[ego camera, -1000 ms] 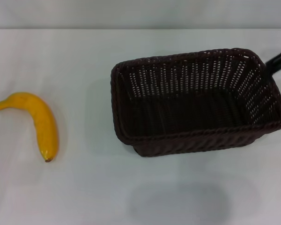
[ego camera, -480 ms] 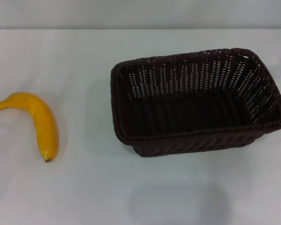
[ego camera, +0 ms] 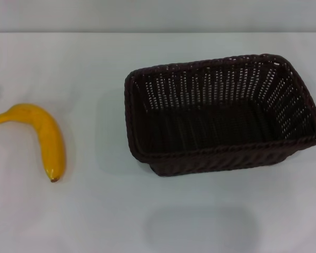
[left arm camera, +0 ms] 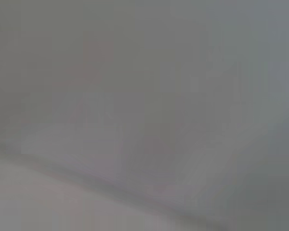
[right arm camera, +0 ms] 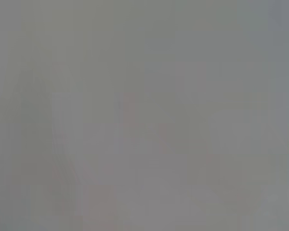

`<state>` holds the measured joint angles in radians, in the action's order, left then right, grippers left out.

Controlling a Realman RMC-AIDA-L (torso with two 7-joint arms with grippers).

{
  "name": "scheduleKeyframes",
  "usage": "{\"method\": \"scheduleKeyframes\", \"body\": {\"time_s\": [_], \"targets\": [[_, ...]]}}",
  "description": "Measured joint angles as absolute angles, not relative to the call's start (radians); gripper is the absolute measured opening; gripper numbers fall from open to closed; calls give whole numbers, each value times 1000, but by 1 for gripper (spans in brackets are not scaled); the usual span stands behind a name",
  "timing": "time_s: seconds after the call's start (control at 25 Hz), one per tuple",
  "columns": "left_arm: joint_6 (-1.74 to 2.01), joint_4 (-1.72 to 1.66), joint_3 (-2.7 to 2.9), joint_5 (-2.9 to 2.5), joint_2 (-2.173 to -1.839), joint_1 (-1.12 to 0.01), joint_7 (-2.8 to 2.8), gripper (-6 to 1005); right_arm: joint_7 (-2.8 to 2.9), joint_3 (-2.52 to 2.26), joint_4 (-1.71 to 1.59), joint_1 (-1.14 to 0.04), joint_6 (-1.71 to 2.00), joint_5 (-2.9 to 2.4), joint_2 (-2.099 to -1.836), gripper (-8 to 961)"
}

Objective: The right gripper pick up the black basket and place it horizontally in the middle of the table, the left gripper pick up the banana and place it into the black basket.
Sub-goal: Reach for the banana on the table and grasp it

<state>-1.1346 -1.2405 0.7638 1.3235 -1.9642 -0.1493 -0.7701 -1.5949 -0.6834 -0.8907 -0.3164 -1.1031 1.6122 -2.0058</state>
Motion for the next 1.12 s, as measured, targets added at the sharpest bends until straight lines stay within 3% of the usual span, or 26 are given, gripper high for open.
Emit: {"method": "scheduleKeyframes", "body": {"time_s": [0.4, 0.6, 0.88, 1.12], "targets": [[-1559, -1260, 762, 772, -1844, -465, -250, 862, -2092, -606, -666, -326, -1095, 1830, -2008, 690], [-1701, -1167, 763, 587, -1809, -601, -145, 862, -2256, -606, -629, -339, -1097, 1946, -2008, 689], [-1700, -873, 764, 307, -1830, -830, -77, 862, -2418, -597, -624, -339, -1084, 2035, -2009, 688], [-1606, -756, 765, 274, -1866, -913, -21, 862, -2534, -592, -611, -349, -1030, 2068, -2010, 686]]}}
